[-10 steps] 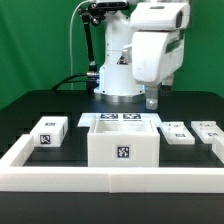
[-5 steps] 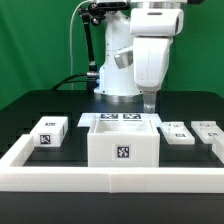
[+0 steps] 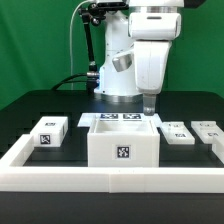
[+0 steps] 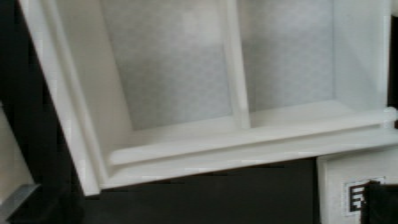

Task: Assemble cabinet

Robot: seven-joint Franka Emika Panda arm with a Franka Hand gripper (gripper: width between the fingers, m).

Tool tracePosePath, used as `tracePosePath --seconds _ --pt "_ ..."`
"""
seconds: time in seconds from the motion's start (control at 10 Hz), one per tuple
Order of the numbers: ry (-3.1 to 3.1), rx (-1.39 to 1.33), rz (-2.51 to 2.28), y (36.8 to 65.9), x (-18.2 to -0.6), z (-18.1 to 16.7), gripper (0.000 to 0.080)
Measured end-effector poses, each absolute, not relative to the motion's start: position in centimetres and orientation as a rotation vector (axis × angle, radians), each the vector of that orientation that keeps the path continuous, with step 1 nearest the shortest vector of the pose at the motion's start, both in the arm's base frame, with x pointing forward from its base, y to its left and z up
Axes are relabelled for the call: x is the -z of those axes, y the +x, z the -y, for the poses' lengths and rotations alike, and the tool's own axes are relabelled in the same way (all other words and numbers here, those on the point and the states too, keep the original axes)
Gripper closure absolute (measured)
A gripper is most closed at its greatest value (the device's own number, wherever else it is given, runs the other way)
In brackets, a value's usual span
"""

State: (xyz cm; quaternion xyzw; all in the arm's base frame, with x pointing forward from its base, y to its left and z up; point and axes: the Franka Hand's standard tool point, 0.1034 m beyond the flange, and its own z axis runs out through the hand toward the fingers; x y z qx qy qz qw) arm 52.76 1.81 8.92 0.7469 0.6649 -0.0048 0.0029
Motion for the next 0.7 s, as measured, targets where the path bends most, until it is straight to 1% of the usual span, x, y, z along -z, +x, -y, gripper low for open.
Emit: tracePosePath --seconds 0.2,0.3,0.7 --pt "2.180 0.006 -2.256 50.7 -7.8 -1.2 0.0002" --pt "2.174 0.018 -2.267 50.1 -7.7 -1.2 0.0002" --pt "2.197 0.017 -2.245 49.9 -7.4 -0.7 0.0002"
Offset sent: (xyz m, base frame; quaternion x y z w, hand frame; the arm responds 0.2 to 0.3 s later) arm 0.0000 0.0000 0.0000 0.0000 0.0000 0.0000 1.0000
